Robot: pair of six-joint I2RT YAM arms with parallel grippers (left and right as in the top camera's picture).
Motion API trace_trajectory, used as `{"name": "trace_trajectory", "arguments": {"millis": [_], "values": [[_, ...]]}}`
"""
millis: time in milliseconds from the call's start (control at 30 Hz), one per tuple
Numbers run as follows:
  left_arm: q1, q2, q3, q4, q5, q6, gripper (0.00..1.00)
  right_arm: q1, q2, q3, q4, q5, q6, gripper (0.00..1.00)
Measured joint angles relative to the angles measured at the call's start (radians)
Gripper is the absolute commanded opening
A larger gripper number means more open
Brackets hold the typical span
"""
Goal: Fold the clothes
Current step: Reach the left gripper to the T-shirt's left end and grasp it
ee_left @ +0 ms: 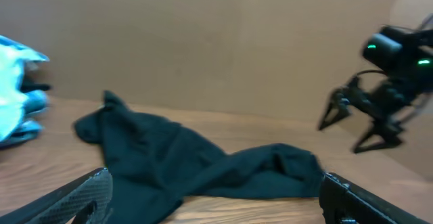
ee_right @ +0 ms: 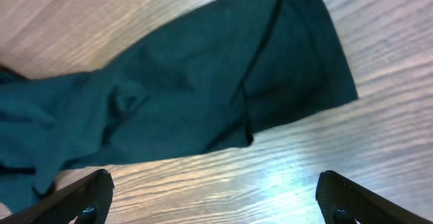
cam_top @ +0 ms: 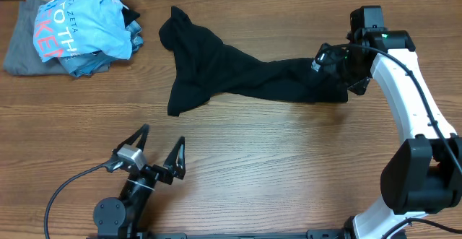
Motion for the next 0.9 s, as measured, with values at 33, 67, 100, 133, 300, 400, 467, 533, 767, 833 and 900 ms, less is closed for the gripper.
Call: {"name": "trace_trajectory", "arguments": {"millis": [33, 67, 100, 133, 300, 400, 467, 533, 767, 833, 900], "values": [[0.0, 0.017, 0.028, -0.019, 0.014, 0.001, 1.0, 0.0, 0.0, 0.0, 0.003, -0.002, -0.001, 1.0], [0.0, 0.038, 0.059, -0.04, 0.025, 0.006, 1.0, 0.0, 0.0, 0.0, 0.002, -0.003, 0.0, 1.0], [0.0, 0.073, 0.103, -0.067, 0.035, 0.019, 1.0, 0.0, 0.0, 0.0, 0.0, -0.006, 0.0, 1.0], [0.0, 0.113, 0.148, -0.097, 0.043, 0.035, 1.0, 0.0, 0.0, 0.0, 0.0, -0.008, 0.0, 1.0], [-0.006, 0.429, 0.403, -0.274, 0.088, 0.153, 1.0, 0.0, 0.0, -0.001, -0.002, -0.024, 0.0, 1.0], [-0.035, 0.698, 0.602, -0.467, 0.098, 0.222, 1.0, 0.0, 0.0, -0.002, -0.005, -0.026, -0.001, 1.0], [-0.066, 0.875, 0.751, -0.628, 0.09, 0.259, 1.0, 0.001, 0.0, -0.003, -0.011, -0.027, -0.001, 1.0], [-0.105, 1.032, 0.897, -0.78, 0.061, 0.283, 1.0, 0.0, 0.0, -0.004, -0.012, -0.026, 0.0, 1.0], [-0.294, 1.514, 1.369, -1.103, -0.164, 0.325, 1.0, 0.0, 0.0, -0.005, -0.015, -0.027, 0.0, 1.0], [-0.323, 1.591, 1.416, -1.091, -0.191, 0.328, 1.0, 0.001, 0.0, -0.005, -0.014, -0.026, 0.0, 1.0], [-0.34, 1.661, 1.43, -1.07, -0.213, 0.328, 1.0, 0.001, 0.0, -0.005, -0.015, -0.027, 0.0, 1.0]]}}
